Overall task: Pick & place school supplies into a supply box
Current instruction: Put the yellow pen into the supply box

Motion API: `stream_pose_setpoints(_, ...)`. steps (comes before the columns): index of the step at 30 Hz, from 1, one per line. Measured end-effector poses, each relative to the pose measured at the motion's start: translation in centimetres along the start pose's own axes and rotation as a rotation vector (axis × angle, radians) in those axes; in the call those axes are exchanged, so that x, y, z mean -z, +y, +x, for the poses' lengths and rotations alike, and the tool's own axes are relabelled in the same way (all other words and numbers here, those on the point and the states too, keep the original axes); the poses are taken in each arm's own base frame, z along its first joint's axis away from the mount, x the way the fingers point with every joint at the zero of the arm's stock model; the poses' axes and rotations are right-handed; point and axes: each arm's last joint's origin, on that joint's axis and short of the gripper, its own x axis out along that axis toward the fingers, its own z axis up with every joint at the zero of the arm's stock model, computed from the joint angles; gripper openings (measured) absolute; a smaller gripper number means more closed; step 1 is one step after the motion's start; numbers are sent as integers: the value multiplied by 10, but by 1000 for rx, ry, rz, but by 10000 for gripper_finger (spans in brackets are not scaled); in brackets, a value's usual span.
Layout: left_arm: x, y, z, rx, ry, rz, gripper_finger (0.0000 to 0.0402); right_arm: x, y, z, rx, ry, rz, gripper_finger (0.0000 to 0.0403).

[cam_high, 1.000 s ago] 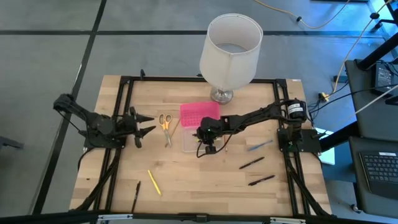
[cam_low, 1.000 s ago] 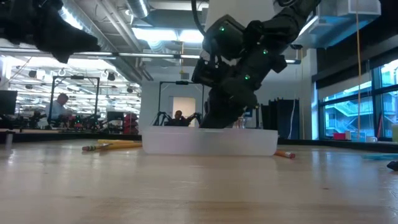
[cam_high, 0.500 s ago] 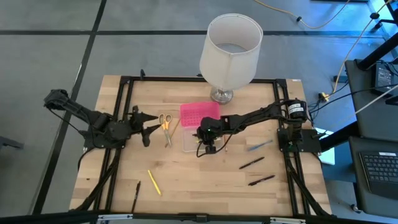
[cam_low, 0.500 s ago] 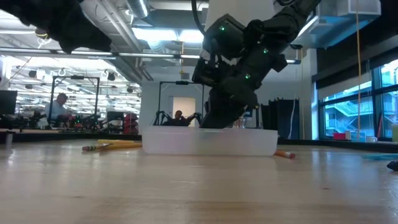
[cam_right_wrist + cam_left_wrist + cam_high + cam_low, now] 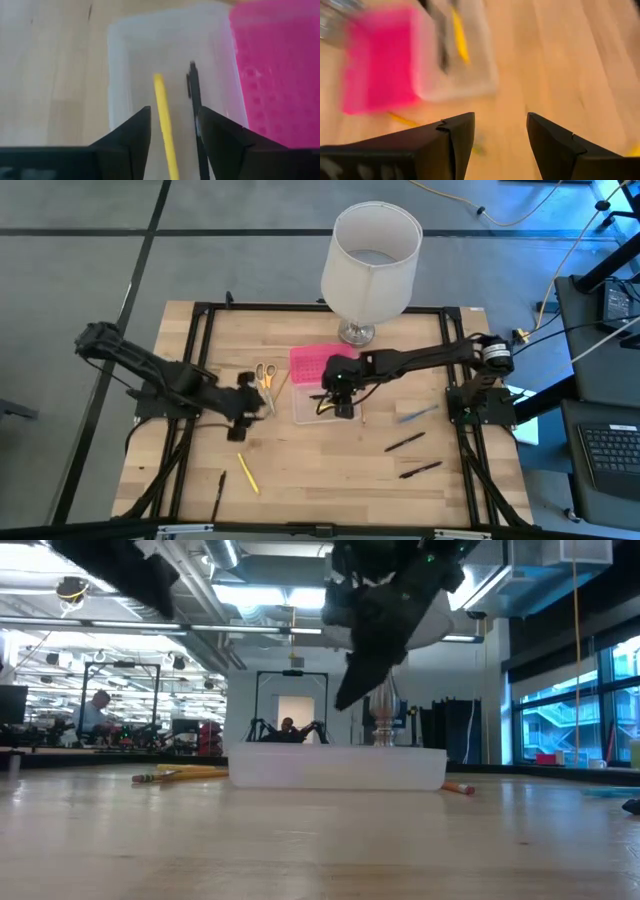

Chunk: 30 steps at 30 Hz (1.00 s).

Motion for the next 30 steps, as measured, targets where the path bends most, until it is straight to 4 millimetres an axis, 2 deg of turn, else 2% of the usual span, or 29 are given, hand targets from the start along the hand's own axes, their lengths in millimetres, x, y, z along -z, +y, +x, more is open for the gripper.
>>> stream_pose_setpoints(4, -6, -26, 24, 142, 223, 103, 173, 3, 2, -13, 1, 36, 46, 169)
stream_pose_setpoints(9, -18, -69, 56, 293, 261, 270, 172, 6, 2, -16, 4, 64, 83, 169)
stream_pose_setpoints(12, -18, -91, 67, 316, 300, 353, 167, 6, 2, -16, 4, 68, 82, 169)
stream_pose_setpoints(14, -16, -102, 73, 345, 328, 349, 162, 6, 2, -16, 4, 68, 82, 169)
stream_pose_setpoints(21, -1, -133, 95, 417, 408, 314, 142, 7, 2, -15, 4, 68, 79, 169)
stream_pose_setpoints(30, 21, -147, 119, 379, 523, 332, 131, 7, 2, -15, 4, 69, 81, 169)
